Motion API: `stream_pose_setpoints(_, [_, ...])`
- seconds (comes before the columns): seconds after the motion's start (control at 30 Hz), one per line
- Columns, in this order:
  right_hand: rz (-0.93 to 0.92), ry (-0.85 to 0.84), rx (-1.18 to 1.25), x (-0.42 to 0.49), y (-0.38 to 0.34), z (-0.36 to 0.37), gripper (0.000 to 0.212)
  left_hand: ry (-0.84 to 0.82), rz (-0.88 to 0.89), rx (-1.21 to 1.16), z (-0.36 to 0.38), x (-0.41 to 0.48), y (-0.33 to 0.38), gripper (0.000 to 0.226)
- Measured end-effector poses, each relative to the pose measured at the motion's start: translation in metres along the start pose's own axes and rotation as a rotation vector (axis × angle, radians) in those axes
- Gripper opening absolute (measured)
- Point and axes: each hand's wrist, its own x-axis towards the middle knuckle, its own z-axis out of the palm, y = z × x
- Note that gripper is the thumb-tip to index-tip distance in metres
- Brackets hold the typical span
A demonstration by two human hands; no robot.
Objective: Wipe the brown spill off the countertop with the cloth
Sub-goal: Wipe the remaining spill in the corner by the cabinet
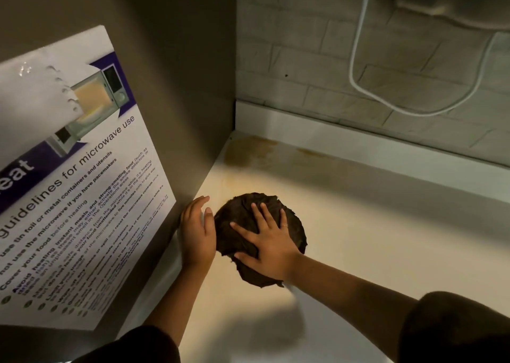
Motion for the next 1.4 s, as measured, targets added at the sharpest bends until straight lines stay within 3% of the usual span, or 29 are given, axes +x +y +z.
stream_pose_setpoints(0.17, [0.119,0.035,0.008,0.06,-0.019,0.004,0.065,-0.008,0.014,0.003,-0.003,0.0,0.004,0.049])
stream_pose_setpoints(0.37, [0.19,0.049,-0.008,0.117,-0.009,-0.009,0.067,-0.026,-0.022,0.015,0.0,0.001,0.003,0.052])
stream_pose_setpoints(0.67, [0.154,0.084,0.034,0.049,0.021,-0.001,0.063,-0.041,0.03,0.109,-0.001,-0.002,0.004,0.033])
stream_pose_setpoints(0.9, [0.432,0.089,0.034,-0.013,0.091,-0.01,0.075,-0.02,0.095,0.153,0.0,-0.003,0.007,0.027])
stream_pose_setpoints(1.0, [0.54,0.094,0.031,-0.021,0.112,-0.014,0.068,-0.035,0.103,0.163,0.002,-0.001,0.006,0.032])
stream_pose_setpoints(1.17, [0.723,0.101,0.077,0.005,0.096,-0.019,0.068,-0.022,0.11,0.173,0.002,-0.001,0.004,0.035])
stream_pose_setpoints(1.23, [0.699,0.078,0.079,0.022,0.073,-0.02,0.07,-0.026,0.128,0.182,0.002,-0.002,0.003,0.034])
stream_pose_setpoints(1.4, [0.404,0.051,0.084,0.041,0.014,-0.009,0.068,-0.081,0.12,0.207,0.001,-0.003,-0.002,0.036])
